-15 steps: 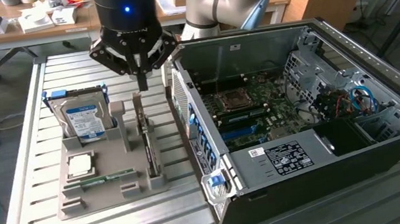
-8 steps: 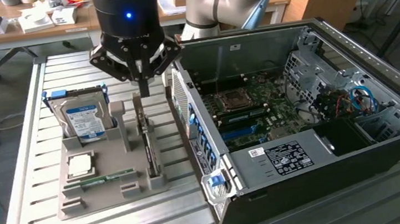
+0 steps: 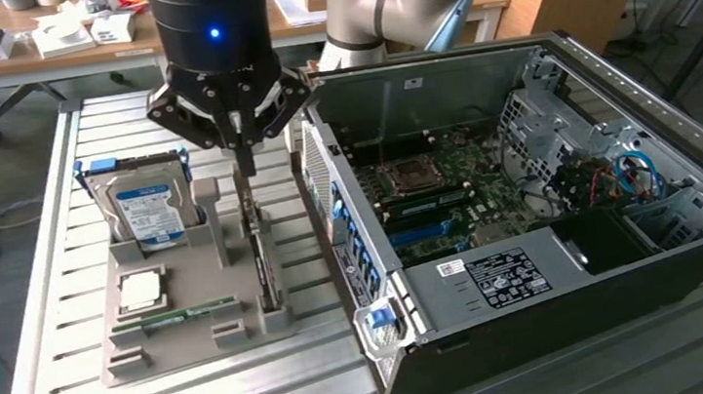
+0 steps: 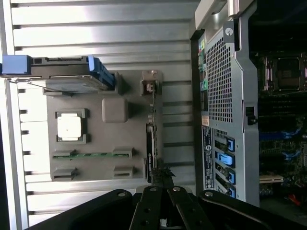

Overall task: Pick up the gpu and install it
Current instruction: 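Reach for the gpu, then pick up the gpu and move the gpu toward the slot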

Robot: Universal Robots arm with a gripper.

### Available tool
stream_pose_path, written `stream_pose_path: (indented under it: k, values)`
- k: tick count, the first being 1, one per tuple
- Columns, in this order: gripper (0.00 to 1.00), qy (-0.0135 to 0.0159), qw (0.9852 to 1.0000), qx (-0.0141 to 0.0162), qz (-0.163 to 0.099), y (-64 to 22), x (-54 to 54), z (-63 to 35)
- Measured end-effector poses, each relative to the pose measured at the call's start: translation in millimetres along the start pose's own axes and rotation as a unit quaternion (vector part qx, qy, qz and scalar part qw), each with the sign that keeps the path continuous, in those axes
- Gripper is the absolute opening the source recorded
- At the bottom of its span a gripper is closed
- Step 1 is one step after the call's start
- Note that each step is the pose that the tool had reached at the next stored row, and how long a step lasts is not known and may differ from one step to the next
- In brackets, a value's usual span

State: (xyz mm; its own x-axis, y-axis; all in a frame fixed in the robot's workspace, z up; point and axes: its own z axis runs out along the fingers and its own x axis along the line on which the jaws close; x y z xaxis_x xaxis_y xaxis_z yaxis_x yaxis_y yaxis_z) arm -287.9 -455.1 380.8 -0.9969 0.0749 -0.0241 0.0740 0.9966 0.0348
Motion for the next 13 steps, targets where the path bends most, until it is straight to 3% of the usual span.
stream_pose_path:
  k: [13]
  values:
    - [0.11,0.0,1.0,0.0001,0.0,-1.7,0.2,0.1]
